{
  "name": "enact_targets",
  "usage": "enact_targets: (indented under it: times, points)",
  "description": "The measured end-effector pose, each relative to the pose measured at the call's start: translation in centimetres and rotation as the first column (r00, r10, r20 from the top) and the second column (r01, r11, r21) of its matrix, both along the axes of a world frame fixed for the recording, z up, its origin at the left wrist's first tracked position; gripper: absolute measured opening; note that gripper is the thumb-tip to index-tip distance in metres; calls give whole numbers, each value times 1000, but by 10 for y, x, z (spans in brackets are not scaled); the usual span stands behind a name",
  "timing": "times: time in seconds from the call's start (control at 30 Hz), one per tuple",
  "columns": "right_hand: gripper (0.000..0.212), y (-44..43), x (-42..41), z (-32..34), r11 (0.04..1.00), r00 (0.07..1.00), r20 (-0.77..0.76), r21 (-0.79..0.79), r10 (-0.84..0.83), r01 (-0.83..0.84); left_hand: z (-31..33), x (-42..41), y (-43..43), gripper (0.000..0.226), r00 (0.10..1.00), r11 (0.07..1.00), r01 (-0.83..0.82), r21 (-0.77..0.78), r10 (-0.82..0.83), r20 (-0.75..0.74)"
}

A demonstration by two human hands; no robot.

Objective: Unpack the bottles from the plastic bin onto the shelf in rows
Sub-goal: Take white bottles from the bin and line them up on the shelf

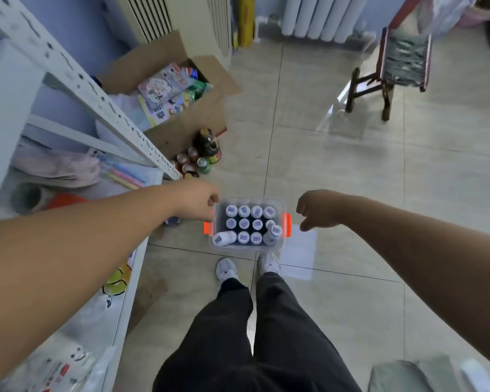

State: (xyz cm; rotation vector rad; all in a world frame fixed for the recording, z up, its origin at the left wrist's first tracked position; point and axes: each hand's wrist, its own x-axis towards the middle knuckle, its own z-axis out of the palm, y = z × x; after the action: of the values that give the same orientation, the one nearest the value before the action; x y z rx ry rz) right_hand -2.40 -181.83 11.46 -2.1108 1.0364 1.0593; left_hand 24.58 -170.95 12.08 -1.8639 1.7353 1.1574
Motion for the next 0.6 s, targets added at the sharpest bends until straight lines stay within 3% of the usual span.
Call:
enact_targets:
  times: [0.27, 0.47, 0.53, 0.6]
  points:
    - [45, 0, -2, -119, 992, 998, -54, 126, 30, -23, -115, -5, 4, 50, 999, 985, -23, 171, 28, -25]
    - [34, 18, 1, -204, 999, 999, 20, 27, 44, -45, -200, -19, 27, 55, 1000, 989, 6, 146, -4, -9]
    - [39, 27, 1, -231, 996, 994, 61, -4, 87, -87, -226, -24, 34, 26, 999, 991, 47, 123, -48, 5]
    - [41, 30, 2, -253, 972, 973, 50, -89, 224, -219, -250, -29, 42, 27, 996, 991, 80, 111, -84, 27]
